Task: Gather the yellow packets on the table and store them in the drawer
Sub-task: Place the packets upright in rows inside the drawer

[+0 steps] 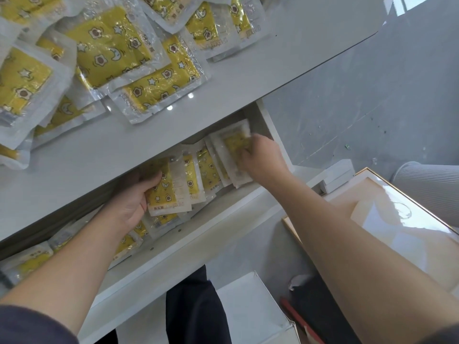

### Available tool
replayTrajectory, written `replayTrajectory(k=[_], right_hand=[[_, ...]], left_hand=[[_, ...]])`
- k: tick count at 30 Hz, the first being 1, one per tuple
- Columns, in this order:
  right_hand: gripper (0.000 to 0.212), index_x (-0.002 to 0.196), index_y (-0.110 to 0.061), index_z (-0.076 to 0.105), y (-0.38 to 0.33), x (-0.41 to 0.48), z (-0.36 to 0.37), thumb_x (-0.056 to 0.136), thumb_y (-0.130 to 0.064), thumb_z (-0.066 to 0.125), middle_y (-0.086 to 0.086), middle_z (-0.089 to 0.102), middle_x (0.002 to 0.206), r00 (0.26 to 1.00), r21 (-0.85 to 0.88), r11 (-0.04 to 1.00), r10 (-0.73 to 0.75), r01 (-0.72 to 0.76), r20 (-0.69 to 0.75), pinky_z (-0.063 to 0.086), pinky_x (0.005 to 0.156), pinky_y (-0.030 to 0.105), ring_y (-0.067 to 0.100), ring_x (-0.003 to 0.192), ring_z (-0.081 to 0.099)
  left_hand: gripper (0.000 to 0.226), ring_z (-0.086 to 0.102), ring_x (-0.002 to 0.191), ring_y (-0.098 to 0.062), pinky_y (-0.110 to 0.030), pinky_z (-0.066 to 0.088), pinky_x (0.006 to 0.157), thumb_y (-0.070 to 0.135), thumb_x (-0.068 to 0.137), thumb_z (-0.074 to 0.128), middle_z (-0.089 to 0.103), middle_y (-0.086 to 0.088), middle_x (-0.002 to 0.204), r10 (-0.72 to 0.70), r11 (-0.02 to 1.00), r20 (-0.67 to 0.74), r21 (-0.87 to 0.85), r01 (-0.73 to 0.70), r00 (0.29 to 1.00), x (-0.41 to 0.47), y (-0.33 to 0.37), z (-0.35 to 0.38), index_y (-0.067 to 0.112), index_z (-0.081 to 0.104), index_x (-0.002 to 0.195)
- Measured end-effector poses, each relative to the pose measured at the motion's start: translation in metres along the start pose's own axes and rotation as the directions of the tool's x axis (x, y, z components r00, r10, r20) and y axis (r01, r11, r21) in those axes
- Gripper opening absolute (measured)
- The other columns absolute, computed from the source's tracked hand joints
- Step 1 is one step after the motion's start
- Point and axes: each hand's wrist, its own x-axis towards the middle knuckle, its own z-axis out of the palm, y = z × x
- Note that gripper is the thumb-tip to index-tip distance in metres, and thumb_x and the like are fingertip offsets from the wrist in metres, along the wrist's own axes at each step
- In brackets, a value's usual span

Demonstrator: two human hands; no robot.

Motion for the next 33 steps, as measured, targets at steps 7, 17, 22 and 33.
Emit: replayTrajectory(k=[7, 17, 22, 33], right_hand=[[0.054, 0.140, -0.026, 0.048, -0.023, 0.035, 0.013, 0.086, -0.028, 0.052, 0.000, 0.033, 0.153, 0.881, -0.264, 0.847, -0.402, 0.461, 0.250, 0.027, 0.112, 0.047, 0.025, 0.141, 0.027], [0.049, 0.138, -0.027, 0.050, -0.029, 0.033, 0.015, 0.089, -0.029, 0.048, -0.003, 0.035, 0.152, 0.806, -0.314, 0.746, -0.497, 0.586, 0.323, 0.019, 0.116, 0.052, 0.022, 0.143, 0.025], [0.041, 0.130, -0.012, 0.057, -0.022, 0.011, 0.019, 0.091, -0.024, 0.053, 0.005, 0.047, 0.141, 0.882, -0.121, 0.880, -0.436, 0.460, 0.180, 0.031, 0.111, 0.045, 0.023, 0.132, 0.039], [0.034, 0.127, -0.008, 0.052, 0.014, 0.005, -0.006, 0.094, -0.006, 0.047, 0.002, 0.054, 0.105, 0.951, 0.224, 0.960, 0.101, -0.170, 0.292, 0.046, 0.075, 0.027, 0.023, 0.103, 0.058]], left_hand=[[0.006, 0.073, 0.073, -0.014, -0.028, 0.060, 0.058, 0.011, 0.090, 0.056, 0.075, 0.000, 0.077, -0.026, 1.000, -0.098, 0.005, 0.027, 0.995, -0.001, 0.003, -0.029, 0.015, 0.060, 0.094], [0.015, 0.073, 0.069, -0.011, -0.026, 0.058, 0.053, 0.007, 0.094, 0.050, 0.076, 0.002, 0.075, -0.009, 1.000, -0.073, -0.027, 0.007, 0.997, -0.005, 0.010, -0.022, 0.017, 0.062, 0.093], [0.016, 0.073, 0.072, -0.011, -0.028, 0.059, 0.058, 0.007, 0.094, 0.051, 0.076, 0.004, 0.077, 0.007, 1.000, -0.079, -0.025, -0.009, 0.997, -0.007, 0.012, -0.024, 0.018, 0.061, 0.093], [0.020, 0.073, 0.075, -0.016, -0.037, 0.060, 0.069, 0.013, 0.082, 0.061, 0.075, -0.002, 0.083, -0.035, 0.999, -0.043, -0.014, 0.035, 0.998, -0.009, -0.002, -0.020, 0.017, 0.060, 0.101]])
